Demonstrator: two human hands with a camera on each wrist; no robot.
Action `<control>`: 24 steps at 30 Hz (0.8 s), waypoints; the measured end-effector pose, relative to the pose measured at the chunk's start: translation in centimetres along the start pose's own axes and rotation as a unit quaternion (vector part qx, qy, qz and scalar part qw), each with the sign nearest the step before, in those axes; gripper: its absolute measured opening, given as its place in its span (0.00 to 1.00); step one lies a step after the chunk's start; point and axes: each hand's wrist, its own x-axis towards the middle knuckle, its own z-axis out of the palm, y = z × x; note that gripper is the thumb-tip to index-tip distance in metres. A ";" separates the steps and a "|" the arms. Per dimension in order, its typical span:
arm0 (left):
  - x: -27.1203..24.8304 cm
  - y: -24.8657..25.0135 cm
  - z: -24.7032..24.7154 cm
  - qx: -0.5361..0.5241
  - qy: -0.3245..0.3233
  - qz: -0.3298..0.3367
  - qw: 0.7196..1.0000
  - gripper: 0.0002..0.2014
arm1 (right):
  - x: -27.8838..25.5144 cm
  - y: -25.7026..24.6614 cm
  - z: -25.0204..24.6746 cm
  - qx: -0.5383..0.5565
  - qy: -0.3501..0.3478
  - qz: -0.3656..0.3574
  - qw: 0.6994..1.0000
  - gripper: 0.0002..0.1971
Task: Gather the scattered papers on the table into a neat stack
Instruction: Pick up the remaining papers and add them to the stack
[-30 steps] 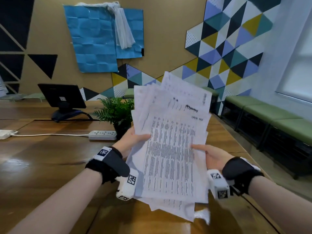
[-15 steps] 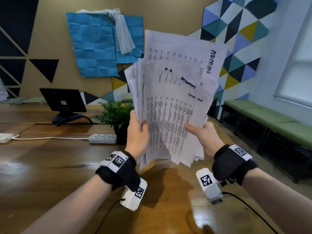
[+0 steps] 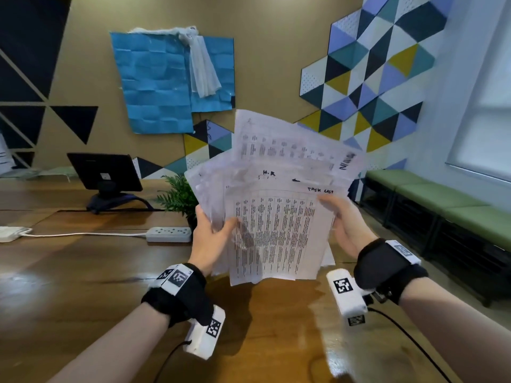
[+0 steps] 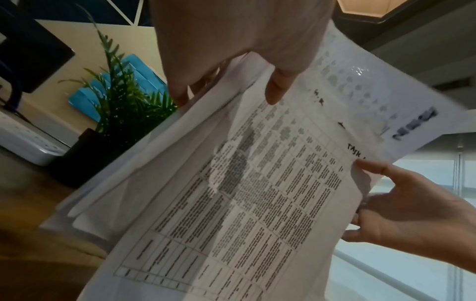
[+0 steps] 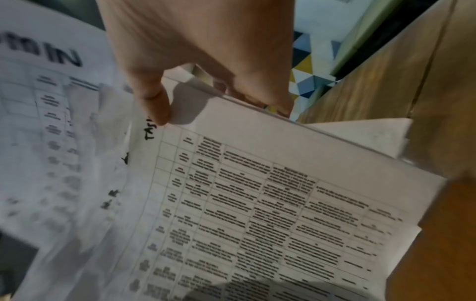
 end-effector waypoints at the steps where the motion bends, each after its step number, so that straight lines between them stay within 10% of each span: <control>1: -0.1 0.1 0.2 0.010 -0.005 -0.009 1.000 0.31 | 0.1 -0.1 0.3 -0.011 0.001 -0.013 1.000 0.21; 11: -0.9 1.2 2.0 0.022 0.007 0.051 0.998 0.16 | 0.4 1.0 1.0 -0.017 0.034 -0.051 0.998 0.18; 18: -0.7 -0.9 0.7 -0.038 -0.006 -0.067 0.997 0.24 | 1.8 1.2 0.7 -0.054 0.027 -0.046 0.997 0.33; 24: -0.2 -1.6 0.4 -0.048 0.030 -0.106 0.993 0.21 | 1.9 0.2 1.2 -0.028 0.040 -0.022 0.999 0.19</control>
